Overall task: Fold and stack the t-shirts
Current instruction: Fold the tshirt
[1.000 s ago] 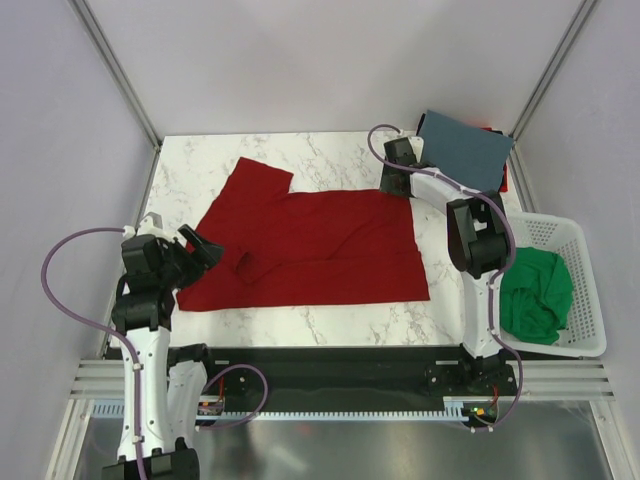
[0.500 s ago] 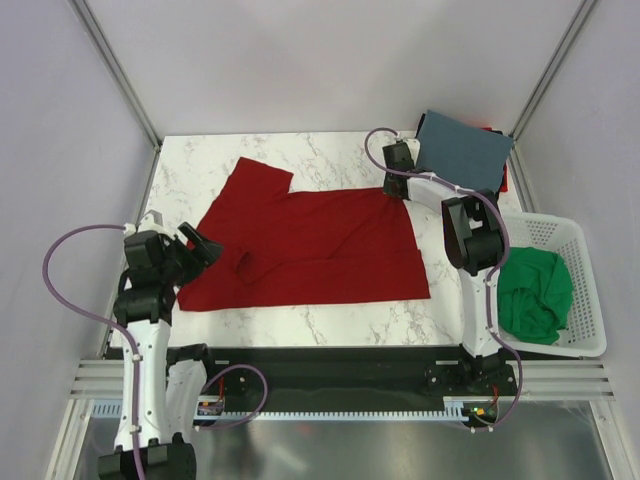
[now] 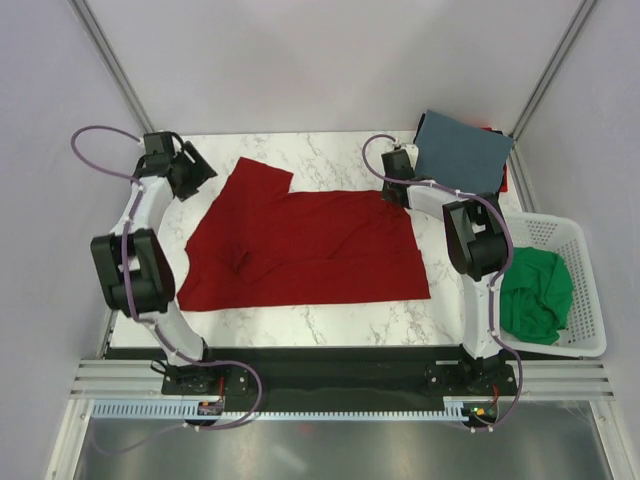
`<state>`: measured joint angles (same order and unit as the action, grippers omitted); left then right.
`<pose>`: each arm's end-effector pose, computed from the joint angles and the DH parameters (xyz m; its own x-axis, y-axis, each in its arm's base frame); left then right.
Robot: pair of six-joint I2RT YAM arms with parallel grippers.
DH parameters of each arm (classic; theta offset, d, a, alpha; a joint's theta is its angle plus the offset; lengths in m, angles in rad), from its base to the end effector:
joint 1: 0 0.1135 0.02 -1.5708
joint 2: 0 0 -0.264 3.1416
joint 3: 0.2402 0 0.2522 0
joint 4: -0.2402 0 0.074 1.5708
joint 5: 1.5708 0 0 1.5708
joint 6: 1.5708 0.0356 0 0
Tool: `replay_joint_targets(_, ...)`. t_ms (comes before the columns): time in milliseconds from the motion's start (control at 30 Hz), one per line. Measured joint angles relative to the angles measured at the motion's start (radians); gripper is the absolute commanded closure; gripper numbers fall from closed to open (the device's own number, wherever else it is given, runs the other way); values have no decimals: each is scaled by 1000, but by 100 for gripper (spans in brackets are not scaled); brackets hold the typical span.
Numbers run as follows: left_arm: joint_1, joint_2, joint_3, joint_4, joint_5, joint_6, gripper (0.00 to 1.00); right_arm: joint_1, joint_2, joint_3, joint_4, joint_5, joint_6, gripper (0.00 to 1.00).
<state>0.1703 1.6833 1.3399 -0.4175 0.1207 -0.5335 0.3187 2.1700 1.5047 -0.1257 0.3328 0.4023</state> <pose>0.3749 0.0601 0.2745 -0.5433 -0.6057 -0.5814 -0.4165 0.7957 -0.4398 0.4541 0.1376 0.1510 -0.6519 0.1746 -0.7380 0.1926 0.9793 0.0615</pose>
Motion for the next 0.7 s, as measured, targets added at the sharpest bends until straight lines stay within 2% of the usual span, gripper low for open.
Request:
replay_joint_targets(200,-51,384,361,39,9,7,25,0,-1,-6,16,-14,-9,100)
replay_joint_targets(433,-89,738,709,2,21,8,25,0,-1,-10,28,-26,-14,100)
replay_joint_targets(600,-105,848,875,-8,16,6,25,0,-1,-10,31,-40,-14,100)
replay_joint_targets(700,-114,871,904,-13,25,6,27,0,-1,-10,34,-50,-14,100)
